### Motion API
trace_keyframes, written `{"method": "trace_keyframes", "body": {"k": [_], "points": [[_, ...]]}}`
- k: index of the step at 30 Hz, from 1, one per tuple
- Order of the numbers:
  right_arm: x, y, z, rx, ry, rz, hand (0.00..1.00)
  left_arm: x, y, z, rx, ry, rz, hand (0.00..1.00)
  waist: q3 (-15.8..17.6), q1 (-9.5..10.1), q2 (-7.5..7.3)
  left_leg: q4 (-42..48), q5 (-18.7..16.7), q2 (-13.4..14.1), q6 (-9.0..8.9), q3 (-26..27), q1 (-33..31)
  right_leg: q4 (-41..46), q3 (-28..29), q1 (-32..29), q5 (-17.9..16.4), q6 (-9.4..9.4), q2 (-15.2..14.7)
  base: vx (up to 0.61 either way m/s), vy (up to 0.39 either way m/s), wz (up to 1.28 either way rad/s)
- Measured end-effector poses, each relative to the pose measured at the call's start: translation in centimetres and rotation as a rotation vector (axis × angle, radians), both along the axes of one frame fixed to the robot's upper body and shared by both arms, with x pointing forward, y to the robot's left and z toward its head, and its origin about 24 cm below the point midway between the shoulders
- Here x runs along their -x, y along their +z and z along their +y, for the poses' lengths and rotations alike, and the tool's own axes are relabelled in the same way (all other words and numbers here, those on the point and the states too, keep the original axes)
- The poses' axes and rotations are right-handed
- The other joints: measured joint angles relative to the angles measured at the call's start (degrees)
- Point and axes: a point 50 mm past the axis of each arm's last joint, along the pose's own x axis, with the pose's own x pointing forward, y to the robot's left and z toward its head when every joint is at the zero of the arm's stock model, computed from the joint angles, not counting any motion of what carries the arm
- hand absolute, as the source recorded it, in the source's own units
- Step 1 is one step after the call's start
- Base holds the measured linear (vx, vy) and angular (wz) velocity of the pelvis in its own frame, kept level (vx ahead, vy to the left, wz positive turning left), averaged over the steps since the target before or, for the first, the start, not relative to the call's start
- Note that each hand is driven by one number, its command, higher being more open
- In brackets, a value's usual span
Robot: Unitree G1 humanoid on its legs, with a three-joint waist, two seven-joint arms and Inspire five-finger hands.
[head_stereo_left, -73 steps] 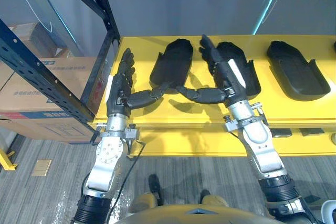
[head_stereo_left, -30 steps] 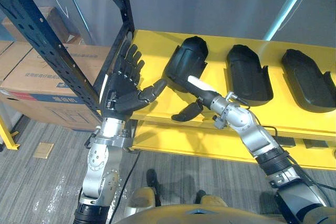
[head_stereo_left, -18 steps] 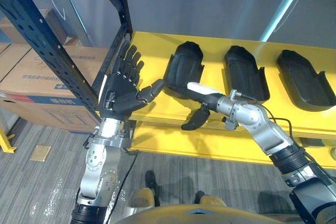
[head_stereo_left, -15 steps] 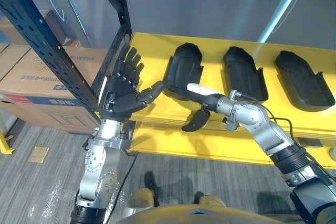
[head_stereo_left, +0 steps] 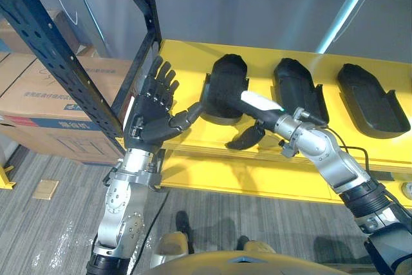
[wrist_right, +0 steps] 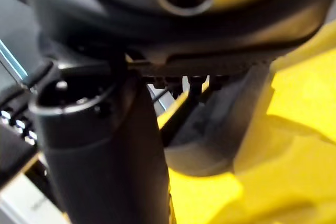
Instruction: Walk over and take three plastic housings, then place them on the shelf
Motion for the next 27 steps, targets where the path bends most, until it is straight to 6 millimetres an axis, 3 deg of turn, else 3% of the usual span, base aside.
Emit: {"method": "trace_keyframes", "body": {"k": [5, 9, 13, 18, 21, 27], "points": [[1.1, 3.5, 0.1, -0.297, -0.073, -0.309, 1.0, 0.2, -0.2, -0.2, -0.001, -0.018, 0.004, 1.0, -0.04, -0.16, 0.07, 0.01, -0.28, 0.05, -0.1, 0.69, 0.0, -0.03, 0.64, -0.42, 0.0, -0.01, 0.0, 0.04, 0.004, -0.07], [2.8, 4.6, -0.3, -0.495, -0.096, -0.426, 1.0, 0.6, -0.7, -0.1, -0.005, -0.023, 0.024, 1.0, -0.09, -0.74, 0.15, 0.04, -0.41, 0.01, -0.06, 1.13, 0.16, 0.04, 0.9, -0.43, 0.08, 0.07, -0.05, 0.05, 0.006, -0.05], [3.4, 3.9, -1.5, -0.62, -0.173, -0.397, 1.0, 0.6, -0.7, -0.2, -0.007, -0.034, 0.019, 1.0, -0.3, -1.38, 0.49, 0.01, -0.61, 0.02, -0.1, 1.9, 0.48, 0.09, 1.99, -0.7, 0.02, -0.02, -0.04, 0.02, 0.02, -0.11], [5.2, 2.9, -3.9, -0.719, -0.311, -0.4, 1.0, 1.0, -0.6, -0.2, -0.028, -0.035, 0.012, 1.0, -1.14, -2.97, 1.94, 0.0, -1.02, 0.14, -0.18, 3.05, 0.72, 0.07, 3.21, -1.15, -0.03, 0.07, -0.14, 0.02, 0.017, -0.13], [6.5, 3.1, -5.2, -0.754, -0.367, -0.435, 1.0, 1.6, -0.3, -0.3, -0.118, -0.022, -0.01, 1.0, -1.56, -3.61, 2.63, 0.02, -1.28, 0.44, -0.36, 4.33, 0.81, 0.1, 4.34, -1.82, 0.09, -0.01, 0.02, 0.04, 0.004, -0.21], [7.0, 2.6, -6.1, -0.756, -0.409, -0.421, 1.0, 1.5, -0.2, -0.1, -0.388, 0.046, -0.028, 1.0, -2.03, -6.13, 3.51, 0.04, -1.66, 0.86, -0.67, 5.44, 1.32, 0.09, 5.59, -2.11, 0.09, -0.01, 0.35, 0.04, 0.001, -0.11]]}}
